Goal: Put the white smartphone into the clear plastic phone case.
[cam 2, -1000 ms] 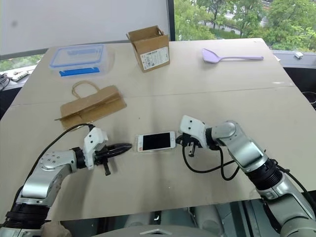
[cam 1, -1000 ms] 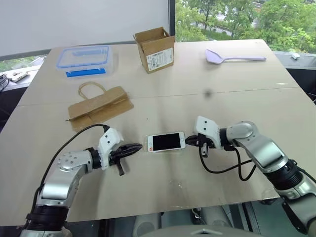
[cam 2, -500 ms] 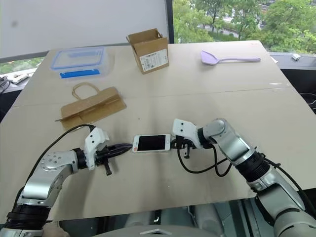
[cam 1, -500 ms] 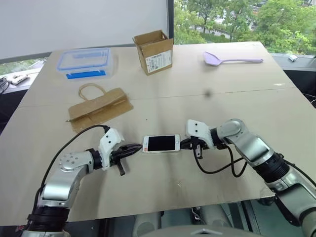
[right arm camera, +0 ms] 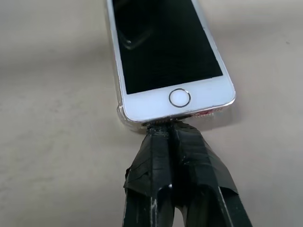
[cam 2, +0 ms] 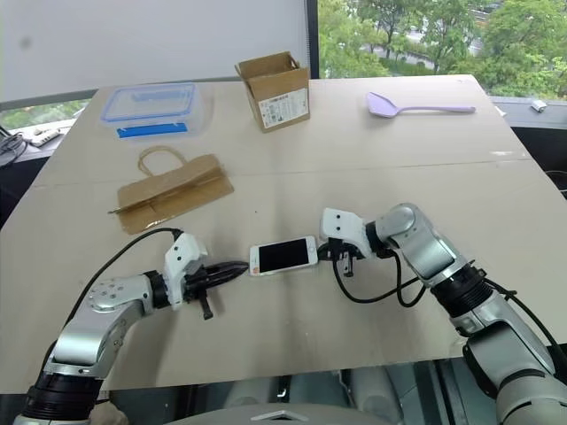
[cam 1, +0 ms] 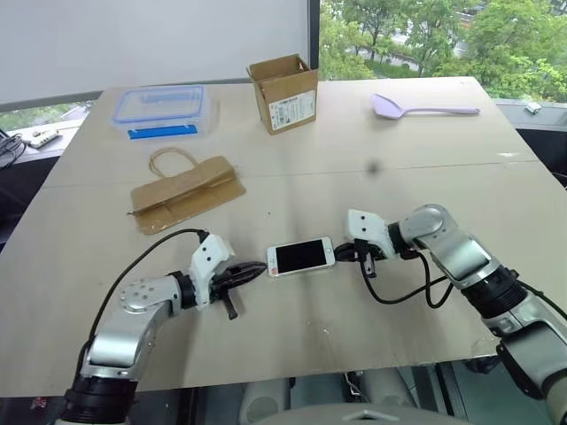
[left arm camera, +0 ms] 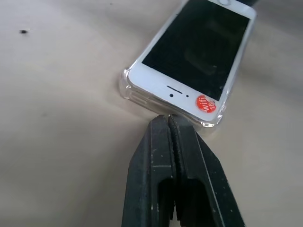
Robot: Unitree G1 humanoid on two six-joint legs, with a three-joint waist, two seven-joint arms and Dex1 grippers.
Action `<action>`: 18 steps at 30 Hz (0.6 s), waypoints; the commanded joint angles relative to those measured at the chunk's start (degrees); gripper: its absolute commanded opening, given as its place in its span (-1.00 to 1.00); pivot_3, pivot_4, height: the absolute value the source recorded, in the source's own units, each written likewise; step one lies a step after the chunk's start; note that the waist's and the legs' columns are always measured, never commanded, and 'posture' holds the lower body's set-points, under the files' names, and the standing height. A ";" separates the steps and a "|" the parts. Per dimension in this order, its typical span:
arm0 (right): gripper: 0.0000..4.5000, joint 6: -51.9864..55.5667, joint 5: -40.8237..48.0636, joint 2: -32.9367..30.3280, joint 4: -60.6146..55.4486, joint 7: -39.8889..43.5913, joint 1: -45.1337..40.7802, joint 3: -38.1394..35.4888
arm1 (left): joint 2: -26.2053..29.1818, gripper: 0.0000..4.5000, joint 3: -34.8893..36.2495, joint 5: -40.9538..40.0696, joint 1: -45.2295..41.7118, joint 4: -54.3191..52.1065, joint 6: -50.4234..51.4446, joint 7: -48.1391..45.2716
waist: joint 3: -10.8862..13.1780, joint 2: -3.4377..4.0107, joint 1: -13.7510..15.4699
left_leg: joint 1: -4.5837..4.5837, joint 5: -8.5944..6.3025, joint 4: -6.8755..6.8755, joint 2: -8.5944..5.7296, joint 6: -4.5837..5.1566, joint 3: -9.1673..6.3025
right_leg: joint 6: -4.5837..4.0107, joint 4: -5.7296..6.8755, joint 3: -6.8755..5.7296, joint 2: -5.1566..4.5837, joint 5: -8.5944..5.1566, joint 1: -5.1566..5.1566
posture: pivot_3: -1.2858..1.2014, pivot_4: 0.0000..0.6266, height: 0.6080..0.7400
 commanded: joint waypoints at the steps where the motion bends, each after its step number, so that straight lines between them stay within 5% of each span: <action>1: -1.00 -1.42 0.00 0.59 0.12 0.47 -0.82 -0.60 | -3.32 -0.98 -4.70 -1.28 -2.69 -4.10 -0.28 0.18 | 0.00 0.00 0.07 | -0.01 0.00 0.01 -0.02 0.00 0.00 | 0.00 -0.01 0.00 -0.02 0.00 0.01 | 0.03 -0.52 1.00; 10: -1.00 -4.70 -2.16 -2.43 4.45 1.79 -1.37 -3.05 | -7.83 -0.98 -8.37 1.17 -8.38 -1.10 0.38 1.22 | 0.00 -0.01 0.72 | -0.03 0.00 0.08 -0.08 0.00 -0.02 | 0.03 -0.03 -0.03 -0.06 0.01 0.07 | 0.03 -0.52 1.00; 18: -1.00 -6.56 -2.15 -2.84 4.37 -0.40 1.39 -6.21 | -6.13 -0.98 -1.12 -2.77 -5.26 -1.30 5.72 2.43 | 0.01 -0.03 0.72 | -0.01 0.00 0.08 -0.04 0.00 -0.03 | 0.03 -0.04 -0.02 -0.04 0.01 0.09 | 0.03 -0.52 1.00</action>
